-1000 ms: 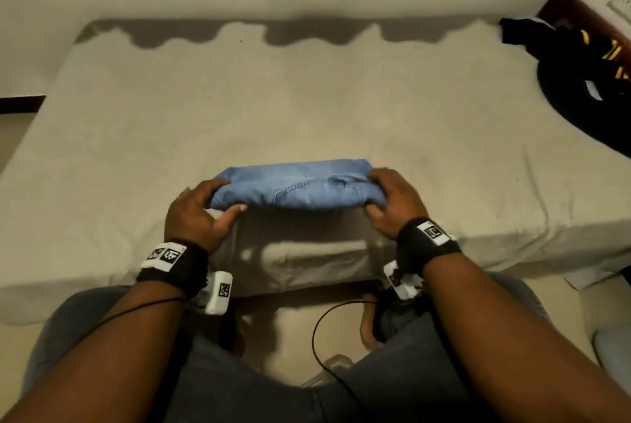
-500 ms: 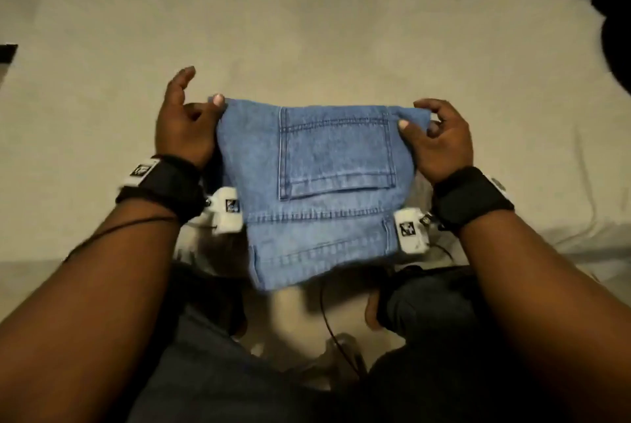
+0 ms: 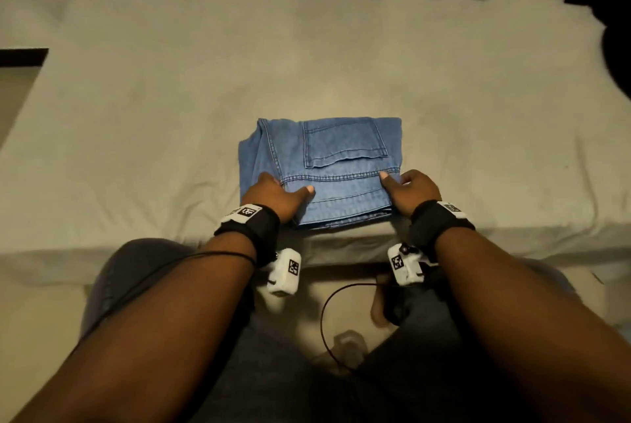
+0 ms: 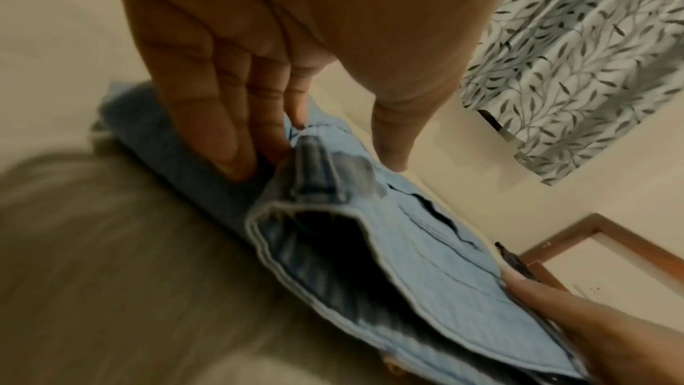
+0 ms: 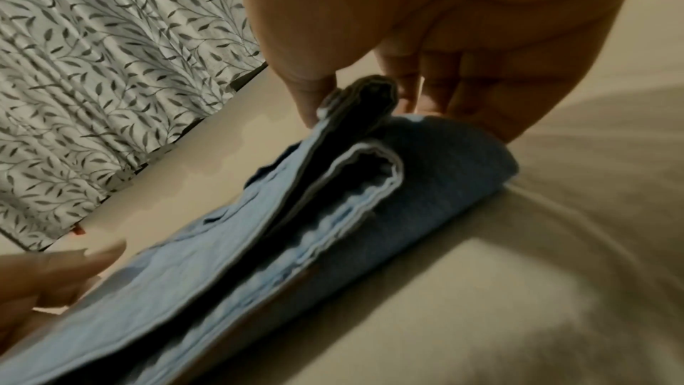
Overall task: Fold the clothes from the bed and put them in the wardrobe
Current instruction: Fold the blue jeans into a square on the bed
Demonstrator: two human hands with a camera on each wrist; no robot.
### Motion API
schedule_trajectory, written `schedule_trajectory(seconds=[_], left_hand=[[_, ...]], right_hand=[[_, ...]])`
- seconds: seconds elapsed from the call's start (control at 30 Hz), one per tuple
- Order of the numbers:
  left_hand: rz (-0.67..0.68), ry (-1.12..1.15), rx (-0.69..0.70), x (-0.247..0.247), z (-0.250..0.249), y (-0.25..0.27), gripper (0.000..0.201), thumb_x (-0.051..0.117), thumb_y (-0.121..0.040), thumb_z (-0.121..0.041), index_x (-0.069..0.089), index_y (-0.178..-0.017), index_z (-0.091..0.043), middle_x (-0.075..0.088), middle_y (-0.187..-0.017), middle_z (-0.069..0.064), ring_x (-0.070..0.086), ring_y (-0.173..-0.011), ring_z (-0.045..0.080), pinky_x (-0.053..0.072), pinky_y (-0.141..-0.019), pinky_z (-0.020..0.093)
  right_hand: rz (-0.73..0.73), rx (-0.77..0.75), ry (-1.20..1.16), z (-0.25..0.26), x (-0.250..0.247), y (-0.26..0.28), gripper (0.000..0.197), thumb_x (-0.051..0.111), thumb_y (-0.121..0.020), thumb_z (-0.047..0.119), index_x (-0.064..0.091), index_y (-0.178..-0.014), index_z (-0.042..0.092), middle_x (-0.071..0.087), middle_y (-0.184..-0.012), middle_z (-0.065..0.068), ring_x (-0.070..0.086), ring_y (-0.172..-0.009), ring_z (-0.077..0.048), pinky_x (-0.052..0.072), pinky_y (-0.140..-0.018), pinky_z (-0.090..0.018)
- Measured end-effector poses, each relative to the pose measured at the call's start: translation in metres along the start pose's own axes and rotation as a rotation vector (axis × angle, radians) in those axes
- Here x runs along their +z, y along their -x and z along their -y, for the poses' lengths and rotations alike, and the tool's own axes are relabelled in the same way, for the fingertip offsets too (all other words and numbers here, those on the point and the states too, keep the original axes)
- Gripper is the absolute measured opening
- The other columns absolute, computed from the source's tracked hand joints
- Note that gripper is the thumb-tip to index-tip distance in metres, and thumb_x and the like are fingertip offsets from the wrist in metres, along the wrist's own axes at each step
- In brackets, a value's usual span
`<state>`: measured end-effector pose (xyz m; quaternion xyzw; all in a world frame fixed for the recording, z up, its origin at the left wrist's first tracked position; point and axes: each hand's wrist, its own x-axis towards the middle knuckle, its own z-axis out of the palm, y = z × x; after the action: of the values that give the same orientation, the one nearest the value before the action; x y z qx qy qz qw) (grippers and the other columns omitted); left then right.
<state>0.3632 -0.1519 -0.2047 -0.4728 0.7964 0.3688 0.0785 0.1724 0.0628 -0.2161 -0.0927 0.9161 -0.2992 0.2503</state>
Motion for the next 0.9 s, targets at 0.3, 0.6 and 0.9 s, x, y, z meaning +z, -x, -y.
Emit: schedule_trajectory(seconds=[0.3, 0.6, 0.9], left_hand=[[-0.013, 0.398, -0.079, -0.001, 0.015, 0.017, 0.053, 0.092, -0.068, -0.039, 0.063, -0.107, -0.020, 0.070, -0.116, 0.005, 0.068, -0.101, 0.025, 0.056, -0.095, 0.037], [0.069, 0.424, -0.090, -0.004, 0.027, 0.025, 0.058, 0.087, -0.078, -0.038, 0.066, -0.119, -0.003, 0.073, -0.112, 0.014, 0.069, -0.081, 0.023, 0.062, -0.060, 0.029], [0.045, -0.191, 0.101, -0.040, 0.001, 0.011, 0.061, 0.063, -0.080, -0.077, 0.062, -0.106, -0.022, 0.063, -0.108, 0.002, 0.060, -0.095, 0.026, 0.043, -0.076, 0.032]], right_hand=[[-0.153, -0.038, -0.017, 0.001, -0.018, 0.039, 0.032, 0.077, -0.087, 0.039, 0.059, -0.068, 0.020, 0.065, -0.076, 0.000, 0.066, -0.086, -0.028, 0.045, -0.076, -0.026], [0.014, 0.019, -0.046, -0.017, -0.017, 0.046, 0.040, 0.086, -0.073, 0.049, 0.065, -0.078, 0.015, 0.072, -0.079, -0.003, 0.070, -0.081, -0.027, 0.057, -0.081, -0.036], [0.142, -0.087, 0.089, 0.012, -0.037, 0.035, 0.038, 0.083, -0.081, 0.043, 0.065, -0.106, 0.022, 0.071, -0.091, -0.002, 0.067, -0.082, -0.018, 0.050, -0.072, -0.025]])
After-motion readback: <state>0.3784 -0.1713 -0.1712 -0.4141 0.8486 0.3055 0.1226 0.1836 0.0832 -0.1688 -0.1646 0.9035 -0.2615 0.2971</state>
